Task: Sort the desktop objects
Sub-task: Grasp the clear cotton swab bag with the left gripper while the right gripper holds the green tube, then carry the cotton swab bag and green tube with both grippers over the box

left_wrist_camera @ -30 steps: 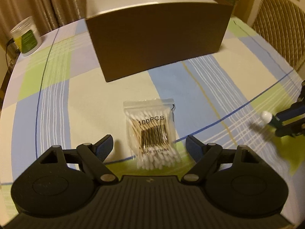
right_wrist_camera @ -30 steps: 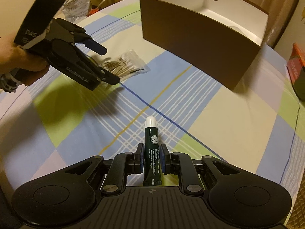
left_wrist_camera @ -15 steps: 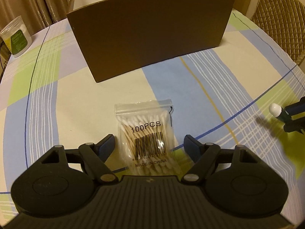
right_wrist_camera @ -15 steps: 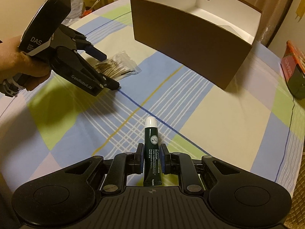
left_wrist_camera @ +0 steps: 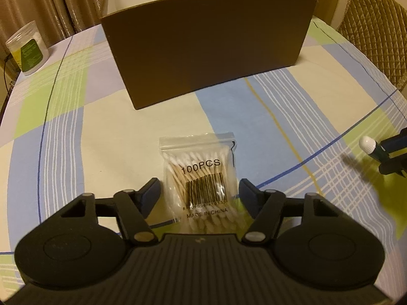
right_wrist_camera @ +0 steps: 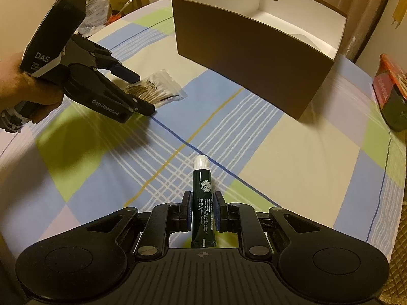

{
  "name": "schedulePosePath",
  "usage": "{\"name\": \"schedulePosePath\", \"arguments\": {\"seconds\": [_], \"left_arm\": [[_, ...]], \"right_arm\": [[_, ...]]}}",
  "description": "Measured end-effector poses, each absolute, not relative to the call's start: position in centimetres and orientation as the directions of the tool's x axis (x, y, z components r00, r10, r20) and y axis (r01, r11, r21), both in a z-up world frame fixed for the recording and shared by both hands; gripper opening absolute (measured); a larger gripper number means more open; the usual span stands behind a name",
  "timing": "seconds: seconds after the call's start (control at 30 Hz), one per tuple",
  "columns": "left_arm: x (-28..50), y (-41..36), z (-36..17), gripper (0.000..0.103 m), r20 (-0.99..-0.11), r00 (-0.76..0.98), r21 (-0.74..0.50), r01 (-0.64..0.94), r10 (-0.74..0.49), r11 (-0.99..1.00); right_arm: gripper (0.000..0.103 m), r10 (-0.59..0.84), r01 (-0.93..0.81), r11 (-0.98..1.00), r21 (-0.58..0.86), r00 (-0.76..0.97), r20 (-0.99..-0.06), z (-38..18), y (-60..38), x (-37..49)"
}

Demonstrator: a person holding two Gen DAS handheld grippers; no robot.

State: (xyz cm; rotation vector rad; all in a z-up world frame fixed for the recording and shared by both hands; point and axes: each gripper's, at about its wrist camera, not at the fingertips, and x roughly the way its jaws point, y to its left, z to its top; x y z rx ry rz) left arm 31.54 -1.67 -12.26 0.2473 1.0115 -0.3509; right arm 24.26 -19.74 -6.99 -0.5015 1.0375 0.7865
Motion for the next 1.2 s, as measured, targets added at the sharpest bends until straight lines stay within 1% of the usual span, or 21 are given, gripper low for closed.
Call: {"name": "schedulePosePath", "arguments": {"seconds": [0.07,0.13,0.2,0.3,0.4,0.5,0.7,0.97,1.2], "left_arm": [[31.5,-1.7,-12.2,0.061,-0.859,0.483,0.04,0.398,-0.172,0.917],[31.5,-1.7,-12.1,0.054,-0.858,0.484,0.043,0.401,-0.172,0.915],[31.5,-1.8,-12.0,0.038,-0.856,0.486,0.045,0.41,-0.177,0.911],[31.4,-2.0,-11.8,0.029,-0.856,0.485,0.046,0.418,-0.181,0.907],[31.3,-2.1,-11.7,0.024,-0.855,0.486,0.051,0.422,-0.179,0.905],[31.0,-2.0,-11.6,0.022,-0.851,0.494,0.054,0.42,-0.178,0.906],[30.2,-1.8,-10.4,0.022,-0.84,0.51,0.052,0.417,-0.187,0.907],[29.0,-1.8,-7.7,0.022,-0.816,0.542,0.047,0.413,-0.204,0.91],[27.8,-2.6,-4.7,0.022,-0.783,0.58,0.046,0.413,-0.224,0.91]], "right_arm": [[0.015,0.335,-0.775,0.632,-0.007,0.282,-0.899,-7.0,-19.8,24.2],[0.015,0.337,-0.774,0.633,-0.006,0.283,-0.898,-7.0,-19.7,24.2],[0.015,0.339,-0.773,0.634,-0.005,0.284,-0.897,-7.0,-19.7,24.2],[0.015,0.34,-0.772,0.636,-0.006,0.288,-0.895,-7.0,-19.8,24.1],[0.015,0.342,-0.77,0.638,-0.007,0.291,-0.894,-6.9,-19.8,24.2],[0.015,0.342,-0.769,0.639,-0.009,0.295,-0.892,-6.9,-19.8,24.2],[0.015,0.348,-0.769,0.639,-0.014,0.304,-0.887,-6.6,-19.8,24.1],[0.015,0.366,-0.765,0.644,-0.021,0.332,-0.869,-5.4,-19.5,23.9],[0.015,0.393,-0.74,0.672,-0.022,0.382,-0.837,-3.6,-19.8,23.5]]}}
